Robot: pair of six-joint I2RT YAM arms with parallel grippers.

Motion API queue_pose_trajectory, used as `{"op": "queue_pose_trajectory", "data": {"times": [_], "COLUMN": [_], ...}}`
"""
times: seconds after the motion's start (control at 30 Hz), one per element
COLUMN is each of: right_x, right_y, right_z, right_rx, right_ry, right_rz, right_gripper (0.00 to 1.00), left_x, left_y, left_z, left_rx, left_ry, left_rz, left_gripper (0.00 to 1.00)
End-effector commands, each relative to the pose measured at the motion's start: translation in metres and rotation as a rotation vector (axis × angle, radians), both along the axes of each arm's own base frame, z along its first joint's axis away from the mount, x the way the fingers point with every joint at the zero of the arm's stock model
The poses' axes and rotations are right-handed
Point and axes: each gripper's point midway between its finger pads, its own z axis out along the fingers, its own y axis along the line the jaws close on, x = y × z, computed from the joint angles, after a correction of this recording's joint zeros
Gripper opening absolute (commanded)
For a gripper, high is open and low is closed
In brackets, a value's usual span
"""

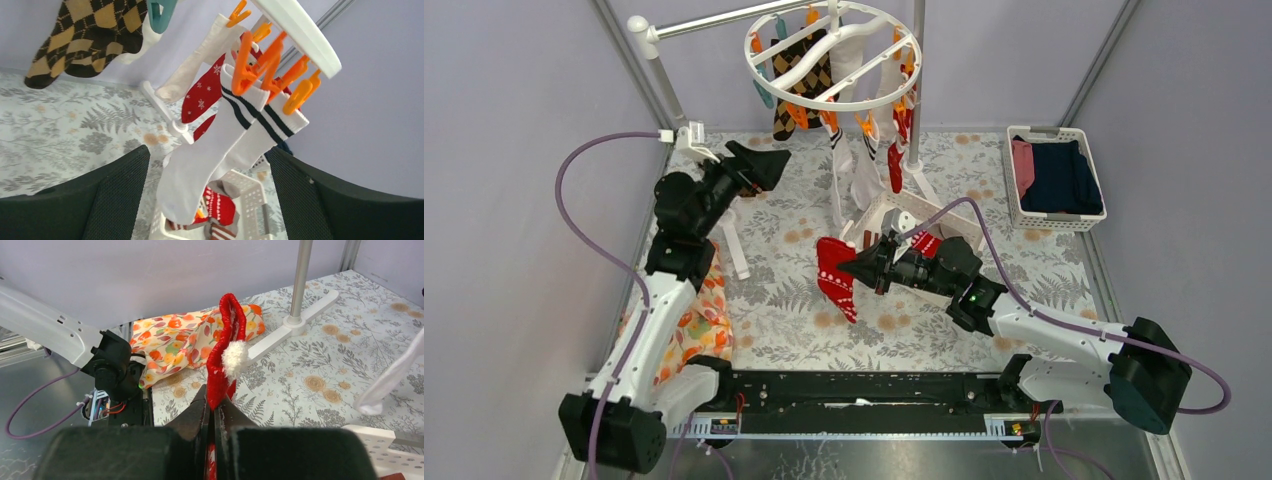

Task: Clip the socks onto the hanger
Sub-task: Open the clamp at the hanger.

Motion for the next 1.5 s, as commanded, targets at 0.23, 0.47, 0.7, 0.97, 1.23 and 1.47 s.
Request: {"op": "queue_pose_trajectory", "data": {"times": [0.23, 0.47, 0.7, 0.97, 1.23, 1.47], "right_x": [0.012, 0.013, 0.013, 0.013, 0.014, 0.014], "right_y": [-0.002, -0.001, -0.002, -0.003, -0.004, -0.005], "right_z": [0.028, 0.026, 0.028, 0.03, 0.03, 0.03], "right_rx": [0.059, 0.063, 0.066, 0.07, 0.07, 0.071], "right_ry": [-0.04, -0.031, -0.029, -0.034, -0.033, -0.032], "right_rz": [-0.036, -0.031, -0.031, -0.034, -0.036, -0.037], "right_gripper": [0.0, 0.0, 0.0, 0.0, 0.0, 0.0], "left_x": [0.016, 0.031, 0.048, 0.067, 0.077, 0.078], "left_y": [-0.015, -0.015, -0.025, -0.029, -0.03, -0.032], "left_z": [0.05, 0.047, 0.051, 0.054, 0.056, 0.062], "left_rx": [-0.103, 0.019, 0.06, 0.073, 0.087, 0.075], "left_ry": [-0.133, -0.159, -0.147, -0.149, -0.16, -0.177], "left_rz": [-0.165, -0.046, 0.005, 0.044, 0.068, 0.063], "left_gripper": [0.94, 0.98, 0.86, 0.76, 0.69, 0.65]}}
